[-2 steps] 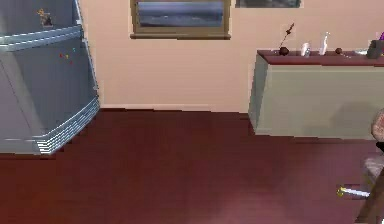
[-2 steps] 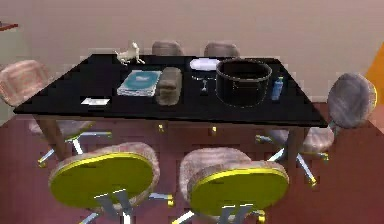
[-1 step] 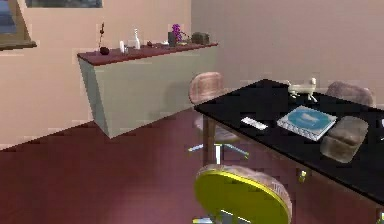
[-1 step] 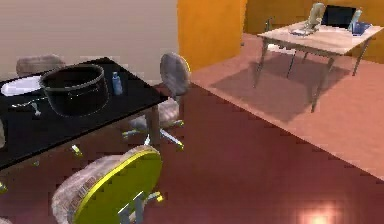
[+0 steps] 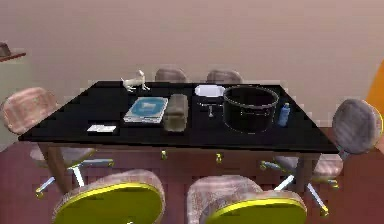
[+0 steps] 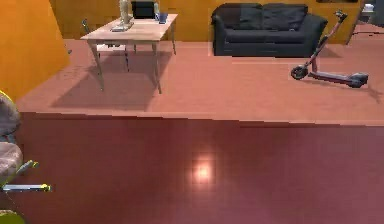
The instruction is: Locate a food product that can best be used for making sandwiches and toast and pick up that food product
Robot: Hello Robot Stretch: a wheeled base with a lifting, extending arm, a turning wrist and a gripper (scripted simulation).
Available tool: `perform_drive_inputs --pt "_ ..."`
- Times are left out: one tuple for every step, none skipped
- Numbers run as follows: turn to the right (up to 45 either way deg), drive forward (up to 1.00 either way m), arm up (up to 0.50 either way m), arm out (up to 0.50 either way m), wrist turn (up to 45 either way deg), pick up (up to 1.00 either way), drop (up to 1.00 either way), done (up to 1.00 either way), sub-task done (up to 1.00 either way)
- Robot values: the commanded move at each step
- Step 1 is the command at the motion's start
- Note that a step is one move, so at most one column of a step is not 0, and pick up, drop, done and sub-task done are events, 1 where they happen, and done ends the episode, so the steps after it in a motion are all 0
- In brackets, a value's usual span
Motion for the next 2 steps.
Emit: perform_drive_inputs --pt "45.0 0.00 0.00 0.00 0.0 0.00 0.00 0.00 0.00" --pt "15.0 0.00 0.00 0.00 0.0 0.00 0.00 0.00 0.00"
